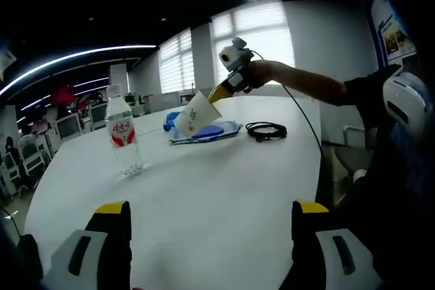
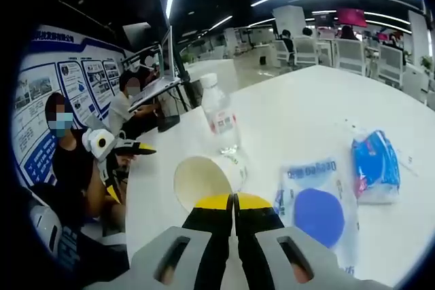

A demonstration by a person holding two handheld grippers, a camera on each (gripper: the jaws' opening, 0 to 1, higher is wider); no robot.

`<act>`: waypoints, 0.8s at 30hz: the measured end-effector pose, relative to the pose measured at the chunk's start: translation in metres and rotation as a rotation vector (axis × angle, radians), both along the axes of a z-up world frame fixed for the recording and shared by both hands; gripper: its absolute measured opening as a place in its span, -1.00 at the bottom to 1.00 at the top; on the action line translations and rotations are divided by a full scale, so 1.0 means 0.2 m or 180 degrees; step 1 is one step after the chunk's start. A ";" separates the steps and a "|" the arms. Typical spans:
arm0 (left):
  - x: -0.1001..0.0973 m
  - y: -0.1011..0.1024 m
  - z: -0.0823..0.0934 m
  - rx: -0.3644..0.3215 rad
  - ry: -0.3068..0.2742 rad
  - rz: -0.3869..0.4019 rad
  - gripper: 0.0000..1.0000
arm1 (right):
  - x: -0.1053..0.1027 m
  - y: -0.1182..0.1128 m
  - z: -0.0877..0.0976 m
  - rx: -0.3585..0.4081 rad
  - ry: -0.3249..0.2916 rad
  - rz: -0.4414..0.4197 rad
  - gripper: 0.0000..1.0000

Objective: Arrange the tabletop items into an orderly group along one side of the table until the central work area is clear of visible clutter.

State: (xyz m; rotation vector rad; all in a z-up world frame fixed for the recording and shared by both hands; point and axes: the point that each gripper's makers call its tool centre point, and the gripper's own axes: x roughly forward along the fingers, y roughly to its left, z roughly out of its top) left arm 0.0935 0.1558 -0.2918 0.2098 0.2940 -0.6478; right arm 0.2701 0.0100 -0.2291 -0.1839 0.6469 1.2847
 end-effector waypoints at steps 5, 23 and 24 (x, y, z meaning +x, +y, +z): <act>0.00 0.00 -0.01 -0.0002 0.0010 0.0001 0.96 | -0.01 0.00 0.00 -0.0059 0.0011 0.0028 -1.00; 0.00 0.02 -0.03 0.0017 0.0070 0.0014 0.96 | 0.07 0.04 0.00 -0.0175 0.0140 0.0068 -1.00; 0.00 0.02 -0.03 0.0015 0.0074 0.0015 0.96 | 0.09 0.05 0.00 -0.0184 0.0144 0.0065 -1.00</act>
